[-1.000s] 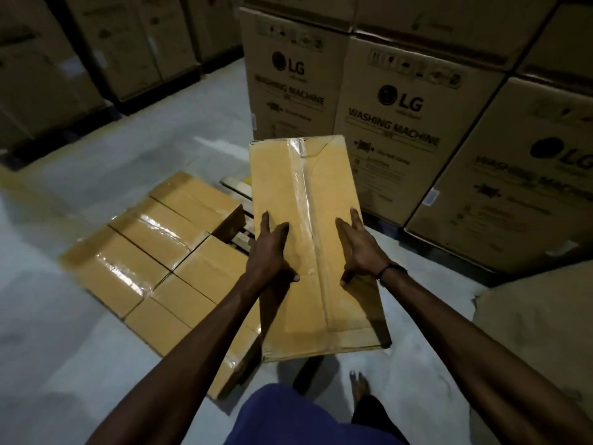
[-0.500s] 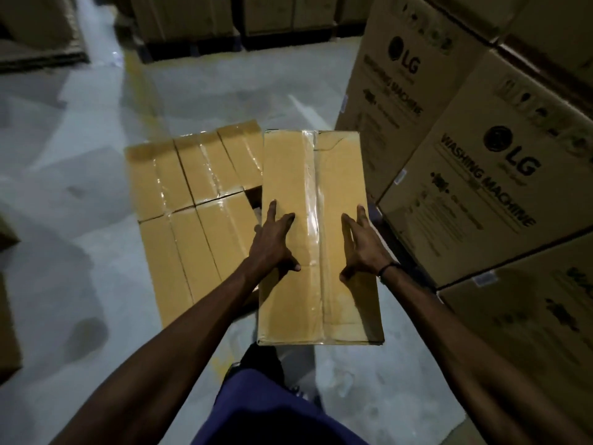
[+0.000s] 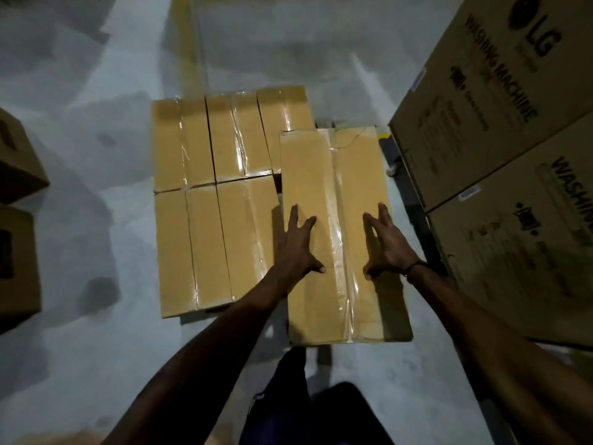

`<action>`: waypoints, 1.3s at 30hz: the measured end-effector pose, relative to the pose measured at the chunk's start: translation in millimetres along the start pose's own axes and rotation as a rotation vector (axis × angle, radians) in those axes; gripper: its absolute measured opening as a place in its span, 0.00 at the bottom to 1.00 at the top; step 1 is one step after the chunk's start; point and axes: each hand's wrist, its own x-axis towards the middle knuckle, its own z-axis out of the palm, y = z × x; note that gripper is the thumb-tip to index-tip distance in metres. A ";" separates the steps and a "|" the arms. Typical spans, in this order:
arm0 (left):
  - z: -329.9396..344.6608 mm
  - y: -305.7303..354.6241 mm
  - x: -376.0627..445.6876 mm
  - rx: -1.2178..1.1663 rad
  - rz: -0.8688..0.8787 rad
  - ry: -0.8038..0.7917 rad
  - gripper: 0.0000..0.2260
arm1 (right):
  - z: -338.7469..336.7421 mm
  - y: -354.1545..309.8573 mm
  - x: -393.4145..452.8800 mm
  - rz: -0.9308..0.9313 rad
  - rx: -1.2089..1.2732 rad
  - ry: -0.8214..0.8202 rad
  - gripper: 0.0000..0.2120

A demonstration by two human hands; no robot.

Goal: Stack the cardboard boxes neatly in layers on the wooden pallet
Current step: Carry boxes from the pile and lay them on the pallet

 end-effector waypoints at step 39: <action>272.7 -239.5 319.0 0.069 -0.223 0.145 0.59 | 265.7 205.7 388.5 -0.263 -0.001 -0.121 0.74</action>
